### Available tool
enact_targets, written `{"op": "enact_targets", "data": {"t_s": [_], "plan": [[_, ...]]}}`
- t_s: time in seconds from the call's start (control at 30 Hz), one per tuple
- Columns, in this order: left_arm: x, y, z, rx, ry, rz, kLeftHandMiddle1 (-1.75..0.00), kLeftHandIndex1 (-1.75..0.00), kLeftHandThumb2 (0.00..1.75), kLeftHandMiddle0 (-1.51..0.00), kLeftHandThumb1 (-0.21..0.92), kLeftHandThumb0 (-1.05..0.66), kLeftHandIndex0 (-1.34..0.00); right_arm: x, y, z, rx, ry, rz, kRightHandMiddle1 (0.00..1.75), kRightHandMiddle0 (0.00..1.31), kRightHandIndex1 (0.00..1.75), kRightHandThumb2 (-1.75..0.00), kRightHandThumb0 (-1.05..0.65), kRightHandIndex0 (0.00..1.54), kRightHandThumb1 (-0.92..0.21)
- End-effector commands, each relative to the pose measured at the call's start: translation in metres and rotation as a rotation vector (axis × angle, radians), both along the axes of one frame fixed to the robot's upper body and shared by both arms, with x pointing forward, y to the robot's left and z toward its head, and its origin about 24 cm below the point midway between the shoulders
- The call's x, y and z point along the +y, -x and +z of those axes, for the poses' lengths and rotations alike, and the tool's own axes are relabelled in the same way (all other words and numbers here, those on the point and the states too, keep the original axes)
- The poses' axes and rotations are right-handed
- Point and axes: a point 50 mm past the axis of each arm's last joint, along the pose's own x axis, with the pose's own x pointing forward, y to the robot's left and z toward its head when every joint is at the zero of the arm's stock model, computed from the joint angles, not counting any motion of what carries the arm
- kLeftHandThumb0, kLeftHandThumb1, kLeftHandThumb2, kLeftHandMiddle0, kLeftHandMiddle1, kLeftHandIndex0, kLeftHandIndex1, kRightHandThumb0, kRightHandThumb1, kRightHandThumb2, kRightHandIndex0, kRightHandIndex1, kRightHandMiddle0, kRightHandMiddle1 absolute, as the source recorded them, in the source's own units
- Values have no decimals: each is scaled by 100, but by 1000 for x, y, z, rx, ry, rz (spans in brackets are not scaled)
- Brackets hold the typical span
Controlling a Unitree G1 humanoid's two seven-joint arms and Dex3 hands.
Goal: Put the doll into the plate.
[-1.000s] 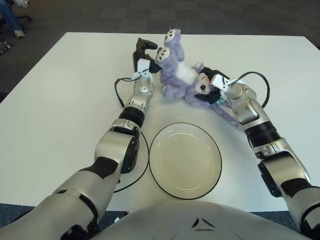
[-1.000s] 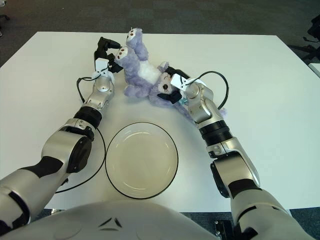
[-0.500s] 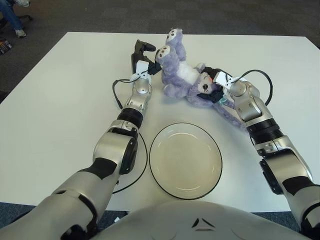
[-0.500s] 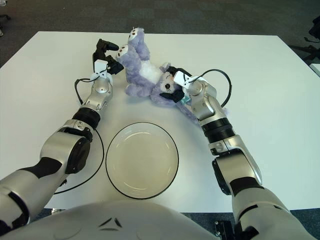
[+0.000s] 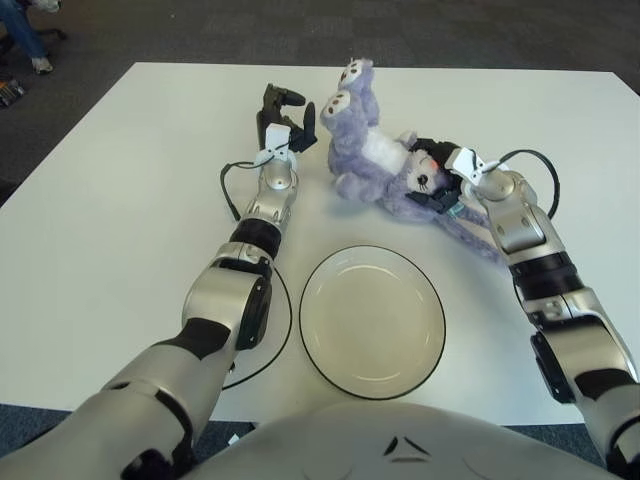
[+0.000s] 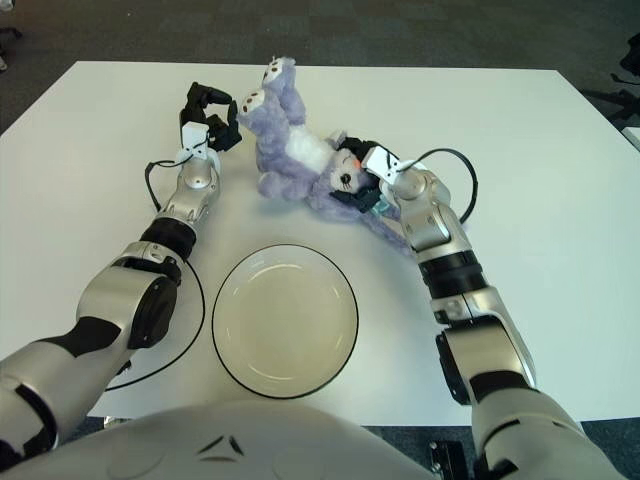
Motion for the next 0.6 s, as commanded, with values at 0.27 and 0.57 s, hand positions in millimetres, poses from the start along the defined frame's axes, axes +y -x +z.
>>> {"op": "enact_targets", "data": {"t_s": [0.27, 0.57], "plan": [[14, 1, -6, 23, 15, 6, -175, -175, 86, -106, 67, -39, -35, -14, 9, 19, -82, -94, -60, 175, 83, 175, -150, 54, 74, -16], [21, 2, -12, 41, 25, 12, -175, -175, 84, -108, 69, -39, -34, -17, 10, 30, -103, -186, -96, 175, 85, 175, -147, 52, 71, -18]]}}
